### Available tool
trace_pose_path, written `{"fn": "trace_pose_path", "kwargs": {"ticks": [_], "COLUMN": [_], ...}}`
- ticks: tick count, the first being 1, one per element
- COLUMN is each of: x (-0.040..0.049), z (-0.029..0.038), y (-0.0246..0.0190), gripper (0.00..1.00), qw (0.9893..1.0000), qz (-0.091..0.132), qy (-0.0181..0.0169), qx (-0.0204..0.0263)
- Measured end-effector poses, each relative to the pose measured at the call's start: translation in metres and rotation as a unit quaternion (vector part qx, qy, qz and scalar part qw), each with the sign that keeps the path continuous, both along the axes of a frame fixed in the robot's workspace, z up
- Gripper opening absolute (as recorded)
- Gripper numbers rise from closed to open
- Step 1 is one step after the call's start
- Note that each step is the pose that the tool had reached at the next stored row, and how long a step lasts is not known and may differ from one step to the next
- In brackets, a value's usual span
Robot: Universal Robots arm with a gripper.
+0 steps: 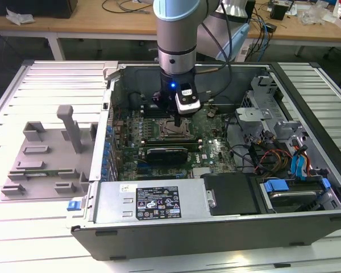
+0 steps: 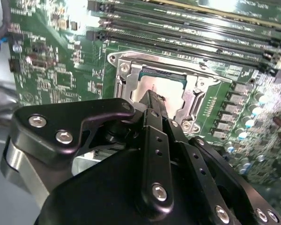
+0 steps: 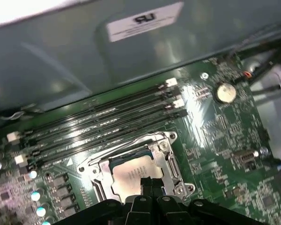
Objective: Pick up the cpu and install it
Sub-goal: 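Install the first cpu locking lever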
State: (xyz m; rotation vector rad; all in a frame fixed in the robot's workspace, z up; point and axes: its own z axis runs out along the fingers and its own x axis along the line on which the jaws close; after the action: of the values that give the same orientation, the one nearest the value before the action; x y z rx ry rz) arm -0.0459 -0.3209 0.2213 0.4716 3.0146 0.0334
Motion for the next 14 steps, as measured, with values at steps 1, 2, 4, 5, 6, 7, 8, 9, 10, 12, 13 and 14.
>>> {"fn": "trace_pose_path", "kwargs": {"ticks": [1,2,4,5,6,7,8,9,10,12,13,14], "x": [0.0,0.0,0.0,0.0,0.0,0.0,0.0,0.0,0.0,0.0,0.0,0.0], "z": [-0.0001,-0.0003,-0.0007,-0.0009,-0.0011,-0.0012,-0.0014,-0.0015,-0.0017,-0.0021,-0.0022,-0.0022], "y": [0.0,0.0,0.0,0.0,0.0,0.0,0.0,0.0,0.0,0.0,0.0,0.0], "gripper": [0.11,0.11,0.11,0.11,0.11,0.11,0.11,0.11,0.11,0.11,0.11,0.11], "qw": [1.0,0.9998,0.9988,0.9981,0.9969,0.9963,0.9954,0.9944,0.9927,0.9899,0.9878,0.9866], "qz": [0.009,0.02,0.048,0.062,0.079,0.086,0.096,0.106,0.12,0.142,0.156,0.163], "qy": [0.0,0.0,0.0,0.0,0.0,0.0,0.0,0.0,0.0,0.0001,0.0002,0.0003], "qx": [0.0,0.0,0.0,0.0,0.0,0.0,0.0,0.0,-0.0001,-0.0005,-0.0014,-0.0022]}}
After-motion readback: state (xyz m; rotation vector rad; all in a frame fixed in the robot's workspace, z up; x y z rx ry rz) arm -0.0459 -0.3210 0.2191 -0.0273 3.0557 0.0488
